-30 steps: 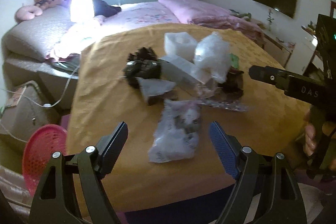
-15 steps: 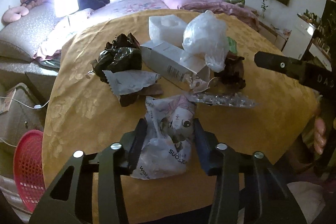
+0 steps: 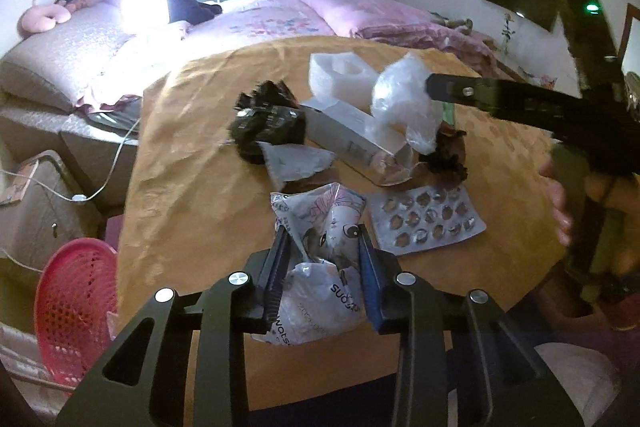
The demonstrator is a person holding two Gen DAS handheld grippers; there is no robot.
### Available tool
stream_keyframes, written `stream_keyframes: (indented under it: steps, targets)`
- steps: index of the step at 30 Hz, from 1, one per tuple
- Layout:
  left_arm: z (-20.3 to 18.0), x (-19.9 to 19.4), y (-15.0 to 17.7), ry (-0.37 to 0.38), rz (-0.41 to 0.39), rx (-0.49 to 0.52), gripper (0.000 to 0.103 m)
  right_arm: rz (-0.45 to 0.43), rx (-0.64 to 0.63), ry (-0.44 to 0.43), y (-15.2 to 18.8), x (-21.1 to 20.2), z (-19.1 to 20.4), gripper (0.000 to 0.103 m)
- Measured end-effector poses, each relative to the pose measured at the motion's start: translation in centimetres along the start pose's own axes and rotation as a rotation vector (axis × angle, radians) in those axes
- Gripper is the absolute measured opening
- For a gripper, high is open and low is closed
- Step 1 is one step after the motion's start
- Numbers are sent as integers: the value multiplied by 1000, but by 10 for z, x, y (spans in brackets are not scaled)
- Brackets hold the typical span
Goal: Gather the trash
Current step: 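Grasp the printed plastic bag with left tool while right grasps clear plastic bag, then carry both bags over the pink basket and open both tools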
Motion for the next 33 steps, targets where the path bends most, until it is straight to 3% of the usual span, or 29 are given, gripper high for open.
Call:
stream_keyframes:
  steps: [11, 13, 15, 19, 26, 33]
  targets:
    - [34, -33, -5, -59, -68, -54, 31, 57, -35, 38, -6, 36, 10, 88]
    - [39, -37, -5, -69, -76, -63, 31, 72, -36, 31, -6, 41, 11, 71]
    - [45, -41, -5, -86, -86, -76, 31, 81, -37, 22, -3, 42, 14, 61]
    - [57, -50, -4, -117, -104, -97, 31, 57, -41, 26, -4, 35, 17, 51]
    - [76, -71, -6, -161, -147, -138, 31, -50, -47, 28, -22, -1, 27, 49]
    - [97, -92, -6, -225, -180, -173, 31, -102, -71, -41, -32, -29, 52, 49]
Point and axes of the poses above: each gripper's, at about its wrist camera, not at the fingertips, and x roughly the way its jaws point, z to its left, y to its underside, the point moved 8 cm from there along x, roughly the way its jaws point, and after that the axes turned 7 degrees about y, right-handed, at the moved point
